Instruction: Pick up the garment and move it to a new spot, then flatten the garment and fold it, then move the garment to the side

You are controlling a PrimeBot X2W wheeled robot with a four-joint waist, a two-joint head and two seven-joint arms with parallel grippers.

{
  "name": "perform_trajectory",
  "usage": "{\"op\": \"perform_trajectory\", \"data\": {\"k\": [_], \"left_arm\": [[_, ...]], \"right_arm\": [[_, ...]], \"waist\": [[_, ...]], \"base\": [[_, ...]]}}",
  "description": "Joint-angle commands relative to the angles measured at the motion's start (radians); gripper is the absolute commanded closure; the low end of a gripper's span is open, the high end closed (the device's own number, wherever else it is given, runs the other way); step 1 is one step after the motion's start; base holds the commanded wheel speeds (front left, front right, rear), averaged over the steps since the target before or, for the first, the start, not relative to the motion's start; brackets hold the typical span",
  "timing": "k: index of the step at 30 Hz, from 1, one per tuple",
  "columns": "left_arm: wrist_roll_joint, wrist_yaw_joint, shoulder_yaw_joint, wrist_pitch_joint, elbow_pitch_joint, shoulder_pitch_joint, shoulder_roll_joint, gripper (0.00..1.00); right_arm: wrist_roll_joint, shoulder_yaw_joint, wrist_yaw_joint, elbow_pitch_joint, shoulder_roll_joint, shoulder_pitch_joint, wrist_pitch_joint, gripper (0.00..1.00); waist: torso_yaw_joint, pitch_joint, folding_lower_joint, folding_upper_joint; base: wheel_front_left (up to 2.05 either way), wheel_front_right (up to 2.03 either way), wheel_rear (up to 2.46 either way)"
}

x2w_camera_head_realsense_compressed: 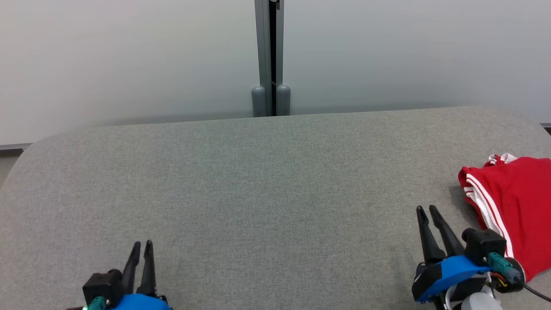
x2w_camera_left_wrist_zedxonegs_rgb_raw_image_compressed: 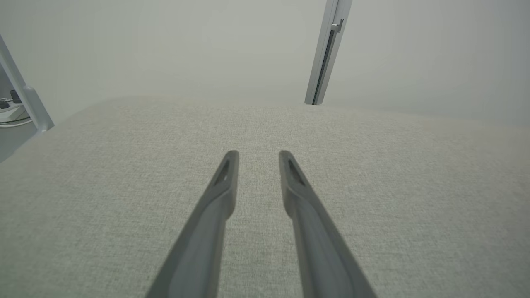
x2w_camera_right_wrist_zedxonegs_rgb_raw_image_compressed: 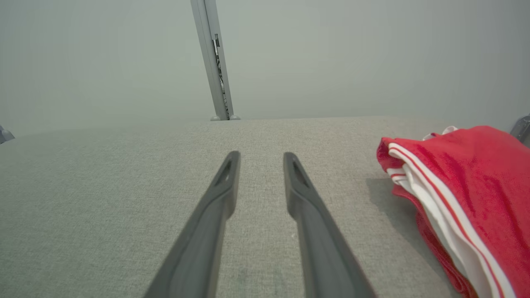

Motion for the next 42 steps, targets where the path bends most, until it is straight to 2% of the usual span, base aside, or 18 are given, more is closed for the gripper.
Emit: {"op": "perform_trajectory", "data": {"k": [1, 4, 22, 42], "left_arm": [[-0.002, 0.0, 0.001, 0.002, 0.012, 0.01, -0.001, 1.0], [-0.021, 0.0, 0.006, 0.013, 0.031, 0.021, -0.003, 1.0], [-0.365, 0.0, 0.021, 0.097, -0.031, 0.003, -0.003, 1.0], [-0.671, -0.001, 0.033, 0.172, -0.084, -0.014, -0.002, 1.0]], "right_arm": [[0.0, 0.0, 0.0, 0.012, 0.002, 0.006, 0.003, 1.0], [0.02, -0.006, 0.0, 0.032, 0.003, 0.016, 0.013, 1.0], [0.371, -0.022, 0.0, -0.033, 0.001, 0.034, 0.096, 1.0], [0.684, -0.038, 0.0, -0.089, -0.001, 0.048, 0.172, 1.0]], "waist": [[0.0, 0.0, 0.0, 0.0], [0.0, 0.0, 0.0, 0.0], [0.003, -0.001, 0.0, 0.0001], [0.006, -0.002, 0.0, 0.0001]], "base": [[0.0, 0.0, 0.0], [0.0, 0.0, 0.0], [0.0, 0.0, 0.0], [0.0, 0.0, 0.0]]}}
